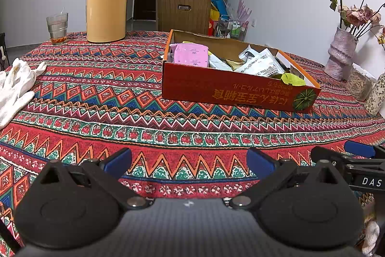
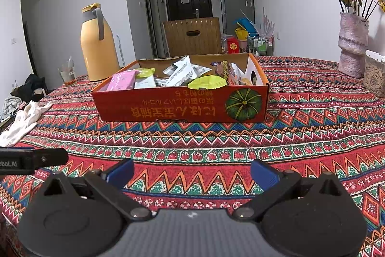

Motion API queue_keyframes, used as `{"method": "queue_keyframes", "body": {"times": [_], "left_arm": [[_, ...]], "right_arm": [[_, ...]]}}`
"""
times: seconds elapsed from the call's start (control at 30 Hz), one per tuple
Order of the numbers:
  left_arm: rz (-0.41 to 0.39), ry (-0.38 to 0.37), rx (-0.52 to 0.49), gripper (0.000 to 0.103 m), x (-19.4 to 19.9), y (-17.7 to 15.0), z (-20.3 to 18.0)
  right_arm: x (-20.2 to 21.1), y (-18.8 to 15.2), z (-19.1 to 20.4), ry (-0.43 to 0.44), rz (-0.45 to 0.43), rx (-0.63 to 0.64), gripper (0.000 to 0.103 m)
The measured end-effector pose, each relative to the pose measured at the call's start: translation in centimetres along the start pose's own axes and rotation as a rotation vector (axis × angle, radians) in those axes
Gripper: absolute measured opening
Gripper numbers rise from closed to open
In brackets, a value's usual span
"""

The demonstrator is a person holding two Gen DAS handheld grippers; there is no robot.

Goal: Organize snacks

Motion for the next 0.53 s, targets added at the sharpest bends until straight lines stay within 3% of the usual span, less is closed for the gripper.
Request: {"method": "queue_keyframes", "body": {"times": [0.53], "left_arm": [[-0.014,-0.009,0.0,0.103,0.66,0.07,-0.09]], "right_arm": [[-0.07,-0.73,-0.06,0.005,0.004,-0.002,0.103]]}}
Point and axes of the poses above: each gripper's, at about its wrist camera, not at the fingertips, and x roughly against the way its jaws point, z to its left, y to its top, the point moved 6 cm from there along -x, roughly the way its jaws point, and after that the axes turned 10 degrees about y, right-handed, at the moved point
